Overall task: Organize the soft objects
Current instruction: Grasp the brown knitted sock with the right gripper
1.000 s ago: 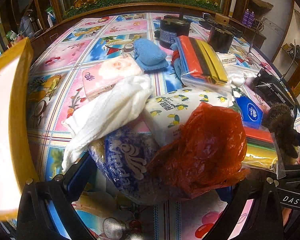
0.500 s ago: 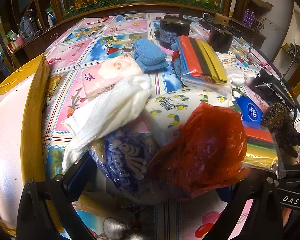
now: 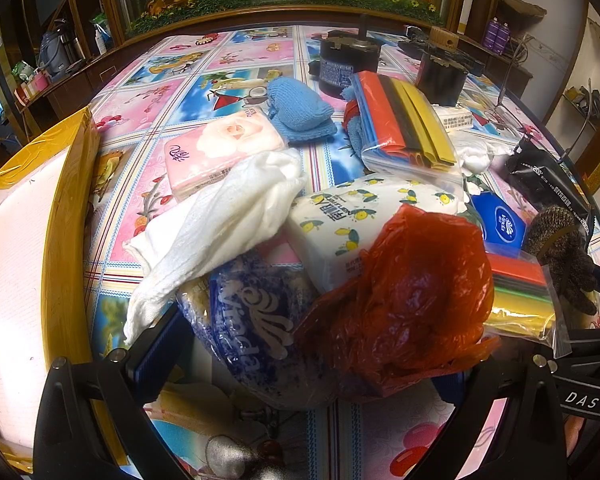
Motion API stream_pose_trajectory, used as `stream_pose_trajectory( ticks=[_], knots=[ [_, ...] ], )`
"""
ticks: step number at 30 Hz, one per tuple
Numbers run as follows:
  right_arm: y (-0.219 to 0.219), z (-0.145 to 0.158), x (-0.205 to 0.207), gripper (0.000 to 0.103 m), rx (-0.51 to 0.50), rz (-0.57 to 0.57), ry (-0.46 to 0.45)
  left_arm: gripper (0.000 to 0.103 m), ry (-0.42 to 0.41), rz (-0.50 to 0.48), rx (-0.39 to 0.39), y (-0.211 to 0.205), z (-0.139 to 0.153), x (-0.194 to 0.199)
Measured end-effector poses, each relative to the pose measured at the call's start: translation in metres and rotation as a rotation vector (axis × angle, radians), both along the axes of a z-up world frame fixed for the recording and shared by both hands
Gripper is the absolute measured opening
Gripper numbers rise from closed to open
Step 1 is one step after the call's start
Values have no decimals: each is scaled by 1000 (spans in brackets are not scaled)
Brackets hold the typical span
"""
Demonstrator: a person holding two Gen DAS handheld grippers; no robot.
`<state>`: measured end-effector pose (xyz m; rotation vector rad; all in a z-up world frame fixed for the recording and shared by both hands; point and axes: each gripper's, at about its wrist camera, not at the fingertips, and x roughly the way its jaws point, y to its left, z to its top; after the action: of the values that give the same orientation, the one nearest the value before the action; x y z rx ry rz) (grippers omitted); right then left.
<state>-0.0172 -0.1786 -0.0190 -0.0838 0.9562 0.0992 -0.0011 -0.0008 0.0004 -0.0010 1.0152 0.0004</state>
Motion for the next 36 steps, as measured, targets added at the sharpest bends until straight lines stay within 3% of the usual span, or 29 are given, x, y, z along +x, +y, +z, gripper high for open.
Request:
stream_pose_trajectory(
  ticks=[8, 13, 16, 19, 22, 24, 26, 36],
  knots=[
    [-12, 4, -16, 102, 2, 214, 51, 103, 0, 0, 0, 0, 0, 0],
    [-24, 37, -53, 101, -65, 337, -57, 103, 0, 0, 0, 0, 0, 0],
    [-32, 56, -52, 101, -98, 317, -122, 103, 0, 0, 0, 0, 0, 0],
    [-40, 61, -38, 101, -50, 296, -103, 103, 0, 0, 0, 0, 0, 0],
    [-40, 56, -22, 87, 10, 287, -62, 103, 0, 0, 0, 0, 0, 0],
    [-40, 52, -13, 73, 61, 272, -33, 103, 0, 0, 0, 0, 0, 0],
    [-39, 47, -8, 68, 90, 262, -14, 103, 0, 0, 0, 0, 0, 0],
    [-27, 26, 11, 67, 79, 248, 34, 103, 0, 0, 0, 0, 0, 0]
  ],
)
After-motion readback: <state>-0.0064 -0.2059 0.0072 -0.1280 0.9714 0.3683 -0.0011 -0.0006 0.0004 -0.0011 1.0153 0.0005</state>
